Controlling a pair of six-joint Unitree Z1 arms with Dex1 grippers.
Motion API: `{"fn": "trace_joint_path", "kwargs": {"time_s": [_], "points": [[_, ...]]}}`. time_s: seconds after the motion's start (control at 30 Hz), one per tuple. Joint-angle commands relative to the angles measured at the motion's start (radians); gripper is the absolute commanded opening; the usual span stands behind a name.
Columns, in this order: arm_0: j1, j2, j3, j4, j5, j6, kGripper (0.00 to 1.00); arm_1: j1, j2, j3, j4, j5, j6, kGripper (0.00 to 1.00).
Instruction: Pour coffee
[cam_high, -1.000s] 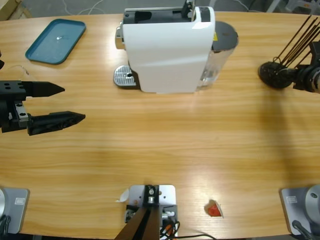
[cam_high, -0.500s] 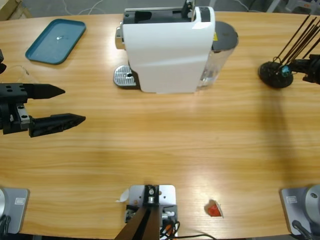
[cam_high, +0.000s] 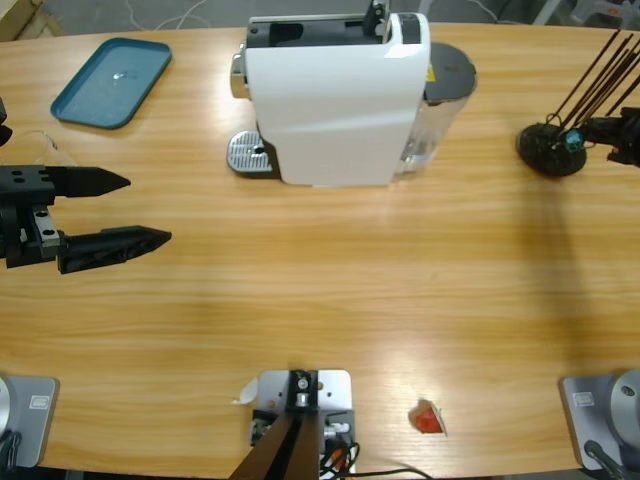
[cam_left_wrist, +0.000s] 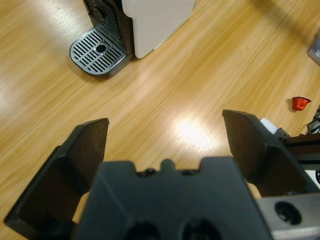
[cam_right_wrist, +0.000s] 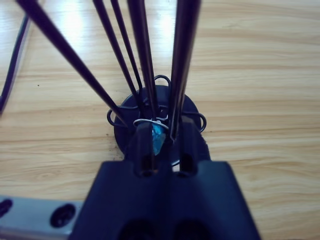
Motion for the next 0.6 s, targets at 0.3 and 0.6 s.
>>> {"fn": "trace_joint_path", "kwargs": {"time_s": [0.3, 0.6], "points": [[-0.008, -0.014, 0.032, -0.014, 0.015, -0.011, 0.986, 0.032, 0.098, -0.025, 0.005, 0.012, 0.008, 0.690], [-0.009, -0.015, 0.034, -0.015, 0.016, -0.011, 0.982, 0.045, 0.105, -0.025, 0.007, 0.008, 0.010, 0.688]]}}
